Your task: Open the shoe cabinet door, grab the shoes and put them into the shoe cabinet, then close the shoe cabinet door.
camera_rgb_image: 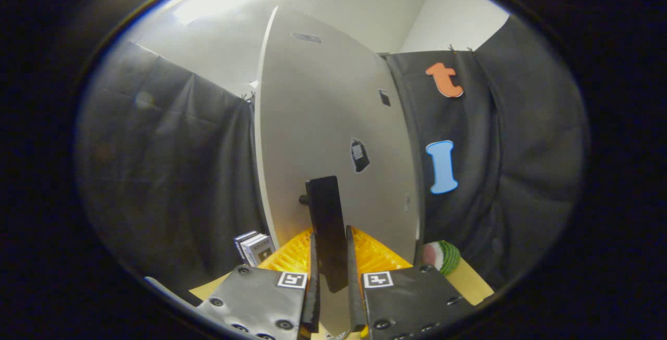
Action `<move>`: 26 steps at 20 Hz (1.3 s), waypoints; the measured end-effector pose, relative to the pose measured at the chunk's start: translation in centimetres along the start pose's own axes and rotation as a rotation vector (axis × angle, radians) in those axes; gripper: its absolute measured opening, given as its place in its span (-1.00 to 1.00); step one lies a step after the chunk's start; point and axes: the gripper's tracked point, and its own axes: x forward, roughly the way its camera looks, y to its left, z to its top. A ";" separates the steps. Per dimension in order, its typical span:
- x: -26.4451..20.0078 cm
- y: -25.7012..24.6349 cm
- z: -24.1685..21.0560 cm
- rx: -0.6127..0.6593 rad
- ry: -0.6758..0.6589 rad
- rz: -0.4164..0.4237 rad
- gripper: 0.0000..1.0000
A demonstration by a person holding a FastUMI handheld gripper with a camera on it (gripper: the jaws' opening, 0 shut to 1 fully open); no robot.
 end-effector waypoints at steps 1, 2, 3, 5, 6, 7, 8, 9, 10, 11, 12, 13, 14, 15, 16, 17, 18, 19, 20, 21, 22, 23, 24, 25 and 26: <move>-0.7 -1.1 0.2 -0.001 0.000 -0.018 -0.51; -1.2 -2.0 0.1 -0.005 0.000 -0.035 -0.51; -1.6 -3.1 0.0 -0.006 0.002 -0.057 -0.52; -2.8 -5.2 0.1 -0.002 0.007 -0.099 -0.52; -3.3 -6.0 0.2 0.002 0.008 -0.116 -0.53; -3.5 -6.6 0.3 0.006 0.006 -0.130 -0.53; -3.8 -7.1 0.6 0.006 0.000 -0.143 -0.53; -4.2 -7.9 0.9 -0.004 -0.007 -0.173 -0.53; -4.5 -9.1 1.2 -0.013 -0.014 -0.208 -0.56; -5.2 -10.6 1.6 -0.015 -0.020 -0.242 -0.62; -5.6 -11.8 2.0 -0.004 -0.026 -0.261 -0.68; -6.1 -12.2 2.2 0.007 -0.032 -0.275 -0.68; -6.6 -12.9 2.5 0.009 -0.038 -0.295 -0.68; -7.3 -13.8 2.7 0.008 -0.046 -0.316 -0.68; -8.0 -14.5 3.1 0.005 -0.057 -0.339 -0.68; -8.7 -15.1 3.6 0.005 -0.074 -0.359 -0.68; -9.4 -15.5 4.1 0.007 -0.093 -0.371 -0.68; -9.8 -15.4 4.6 0.011 -0.111 -0.365 -0.68; -10.5 -15.5 4.9 0.005 -0.119 -0.377 -0.68; -11.1 -15.5 4.9 -0.002 -0.126 -0.377 -0.68; -11.5 -15.1 4.9 -0.007 -0.132 -0.374 -0.68; -11.8 -14.5 4.7 -0.009 -0.135 -0.364 -0.68; -11.7 -13.9 4.5 -0.008 -0.134 -0.349 -0.68; -11.8 -13.0 4.1 -0.007 -0.132 -0.330 -0.68; -11.6 -12.1 3.7 -0.005 -0.127 -0.309 -0.68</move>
